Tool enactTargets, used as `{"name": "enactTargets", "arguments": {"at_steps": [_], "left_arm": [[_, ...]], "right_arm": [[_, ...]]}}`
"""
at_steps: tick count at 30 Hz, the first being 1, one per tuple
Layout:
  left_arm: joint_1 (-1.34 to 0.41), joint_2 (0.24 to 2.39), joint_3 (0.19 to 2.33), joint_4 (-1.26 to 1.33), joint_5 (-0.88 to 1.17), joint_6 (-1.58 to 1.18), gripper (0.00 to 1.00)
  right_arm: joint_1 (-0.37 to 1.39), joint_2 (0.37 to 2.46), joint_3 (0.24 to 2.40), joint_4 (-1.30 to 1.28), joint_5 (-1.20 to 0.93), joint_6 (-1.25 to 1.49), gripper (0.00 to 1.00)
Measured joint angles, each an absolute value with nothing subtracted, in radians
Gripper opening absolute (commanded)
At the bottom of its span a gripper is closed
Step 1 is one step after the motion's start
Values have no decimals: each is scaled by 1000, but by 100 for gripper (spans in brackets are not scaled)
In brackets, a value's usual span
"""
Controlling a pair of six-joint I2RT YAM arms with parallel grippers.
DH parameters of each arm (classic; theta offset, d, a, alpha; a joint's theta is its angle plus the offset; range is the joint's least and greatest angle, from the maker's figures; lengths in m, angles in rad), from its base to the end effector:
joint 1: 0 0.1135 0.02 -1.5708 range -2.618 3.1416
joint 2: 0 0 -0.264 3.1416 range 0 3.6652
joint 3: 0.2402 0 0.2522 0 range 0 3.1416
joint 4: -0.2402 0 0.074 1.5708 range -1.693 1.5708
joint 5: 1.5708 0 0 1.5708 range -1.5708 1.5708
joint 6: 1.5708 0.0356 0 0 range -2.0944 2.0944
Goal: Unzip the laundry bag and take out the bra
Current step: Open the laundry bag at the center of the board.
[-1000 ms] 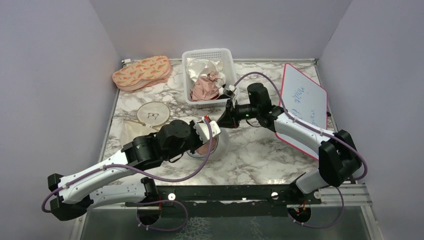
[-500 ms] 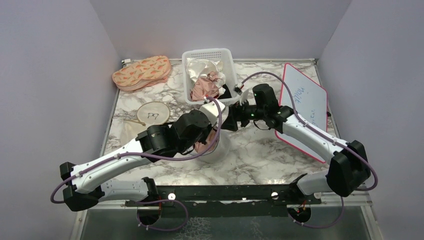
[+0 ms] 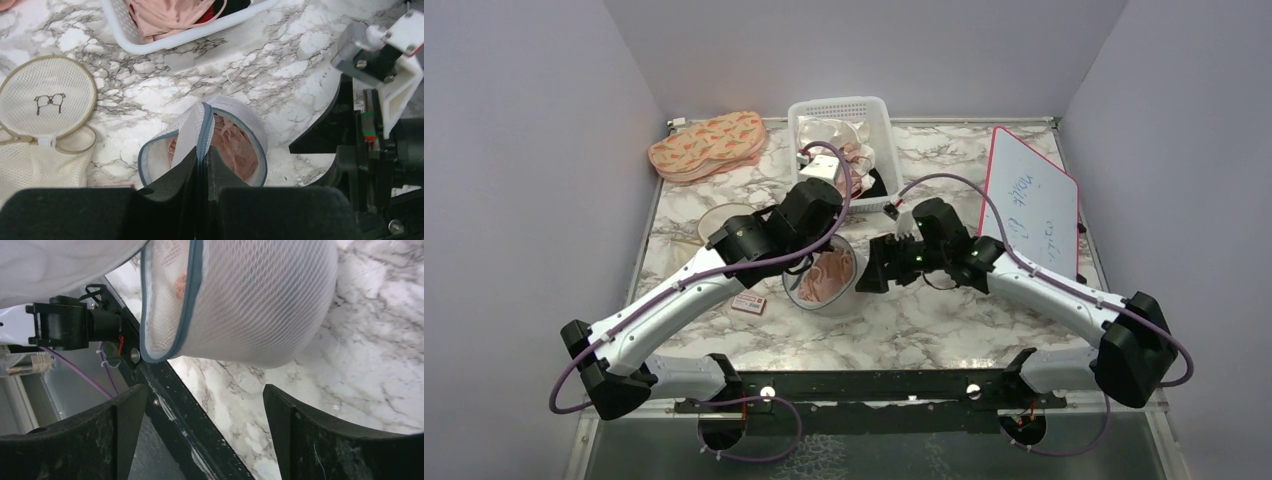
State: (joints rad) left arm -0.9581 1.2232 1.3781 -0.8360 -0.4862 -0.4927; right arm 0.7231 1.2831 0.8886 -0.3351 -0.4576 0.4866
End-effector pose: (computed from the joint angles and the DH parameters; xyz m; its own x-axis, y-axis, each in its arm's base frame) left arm 0.1544 -0.1907 0.3924 -0.5624 0.0729 -0.8236 0.2821 0.9533 -0.1082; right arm 0.1945 0.1926 0.2573 -0.8348 -0.1772 -0.5212 -0.5093 0.6082 0.6089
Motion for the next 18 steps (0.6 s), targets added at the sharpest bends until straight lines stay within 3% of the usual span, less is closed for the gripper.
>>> {"name": "enactTargets", "arguments": {"at_steps": [12,18], "left_arm": [[-876,1224,1378,-854,-405,-559,0],[-866,1214,1377,-855,-401,-567,0]], "right_arm": [[877,1420,910,-269,-321,643,85],[895,1429,921,-247,-262,668,71]]}}
